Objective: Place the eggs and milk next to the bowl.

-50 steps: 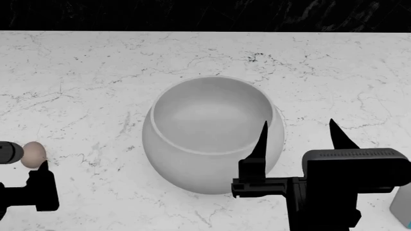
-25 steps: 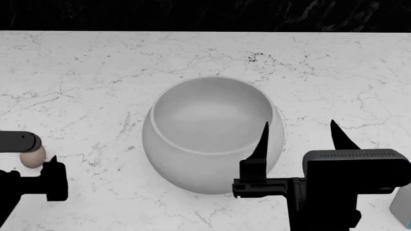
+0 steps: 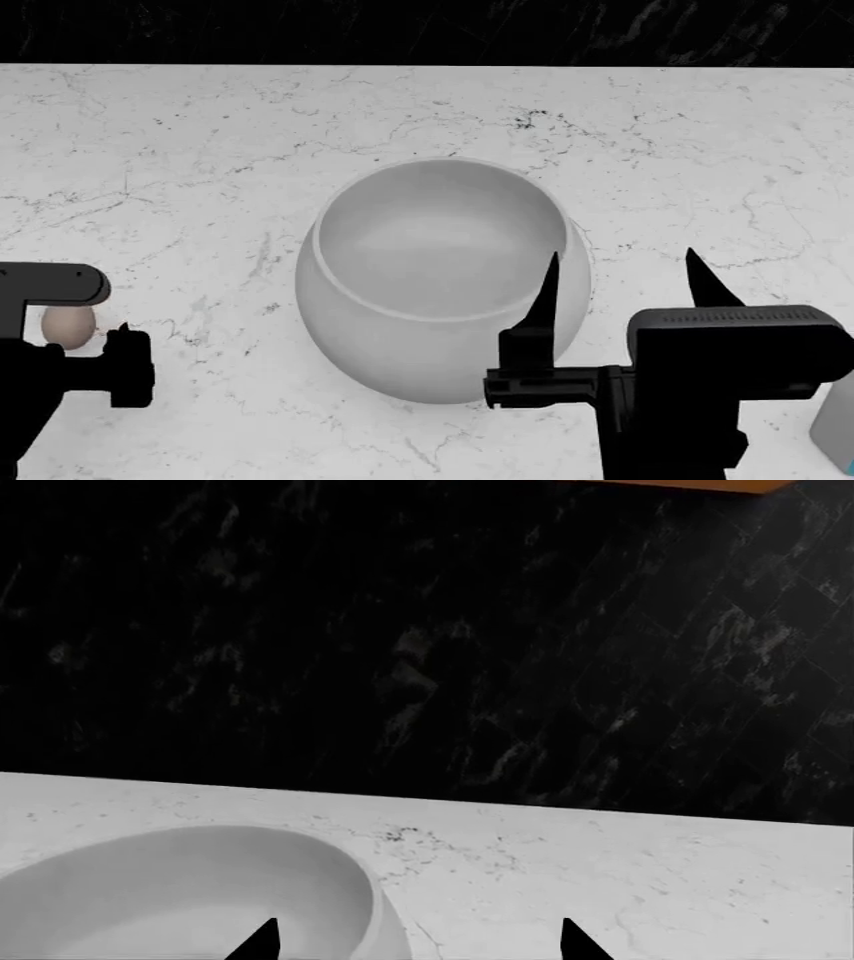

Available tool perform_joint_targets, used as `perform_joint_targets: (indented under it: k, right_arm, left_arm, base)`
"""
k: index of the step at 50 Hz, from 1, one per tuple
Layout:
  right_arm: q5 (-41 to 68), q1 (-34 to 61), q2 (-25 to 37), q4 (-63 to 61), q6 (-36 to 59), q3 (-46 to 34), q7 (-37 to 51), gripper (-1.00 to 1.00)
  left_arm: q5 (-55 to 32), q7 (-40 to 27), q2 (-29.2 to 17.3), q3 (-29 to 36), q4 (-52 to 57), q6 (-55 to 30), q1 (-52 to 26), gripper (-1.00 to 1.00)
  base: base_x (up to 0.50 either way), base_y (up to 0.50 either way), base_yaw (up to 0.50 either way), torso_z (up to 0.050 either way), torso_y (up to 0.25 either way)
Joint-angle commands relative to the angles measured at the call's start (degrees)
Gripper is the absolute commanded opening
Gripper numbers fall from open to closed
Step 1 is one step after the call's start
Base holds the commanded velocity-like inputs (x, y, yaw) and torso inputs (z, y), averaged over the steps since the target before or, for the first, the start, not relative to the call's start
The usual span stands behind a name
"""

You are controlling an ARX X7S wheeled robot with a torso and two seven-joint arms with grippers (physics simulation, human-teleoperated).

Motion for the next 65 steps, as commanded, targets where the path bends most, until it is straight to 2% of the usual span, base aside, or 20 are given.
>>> perform_joint_targets:
  k: [1,16,17,31,34,37,38,52,65]
  right_arm:
    - [0.03,0.40,0.17,0.19,0.37,-0.37,0.36,1.00]
    - [0.01,0.90,0.34,0.34,0.84,-0.96,0.83,1.00]
    - [0.01,0.92,0.31,0.39,0.79,-1.04,0.83,1.00]
    - [0.19,1.07,0.57,0.49,0.81,-1.44,0.95,1.00]
    - [0.27,0.96,0.67,0.30,0.86,-1.35,1.08,1.00]
    - [0.39,0.89,0.75,-0.04,1.04,-1.26,1.24,1.00]
    - [0.41,0.86,0.74,-0.10,1.03,-1.27,1.28,1.00]
    - [1.02,0.26,1.07,-0.69,0.65,-0.67,1.56,1.00]
    - [1.27,-0.18,1.49,-1.38,0.94,-0.51,1.98,1.00]
  left_arm:
    - [1.23,0.66,0.57,0.80,-7.05,3.53,-2.18,1.00]
    - [2.48,2.10,0.95,2.28,-13.45,7.84,-3.88,1.00]
    - [2.57,1.76,0.87,2.23,-12.69,7.88,-3.56,-1.00]
    - [1.32,0.45,0.01,1.22,-6.54,4.81,-1.61,-1.00]
    - [-1.60,3.79,-0.86,0.90,-1.07,4.13,-0.03,-1.00]
    - [-1.77,7.70,-2.75,3.35,3.61,6.62,1.60,-1.00]
    - [-3.45,7.89,-2.74,2.61,4.32,3.60,1.66,-1.00]
    - [-9.23,16.95,-7.14,7.62,15.40,-2.80,3.47,-1.00]
    - [-14.24,18.70,-6.09,9.46,22.70,-9.26,1.73,-1.00]
  base:
    - [0.00,0.00,0.00,0.000,0.000]
    - [0.00,0.00,0.00,0.000,0.000]
    - [0.00,0.00,0.00,0.000,0.000]
    - [0.00,0.00,0.00,0.000,0.000]
    - [0.00,0.00,0.00,0.000,0.000]
    - [0.00,0.00,0.00,0.000,0.000]
    - [0.00,0.00,0.00,0.000,0.000]
    - [0.00,0.00,0.00,0.000,0.000]
    - [0.00,0.00,0.00,0.000,0.000]
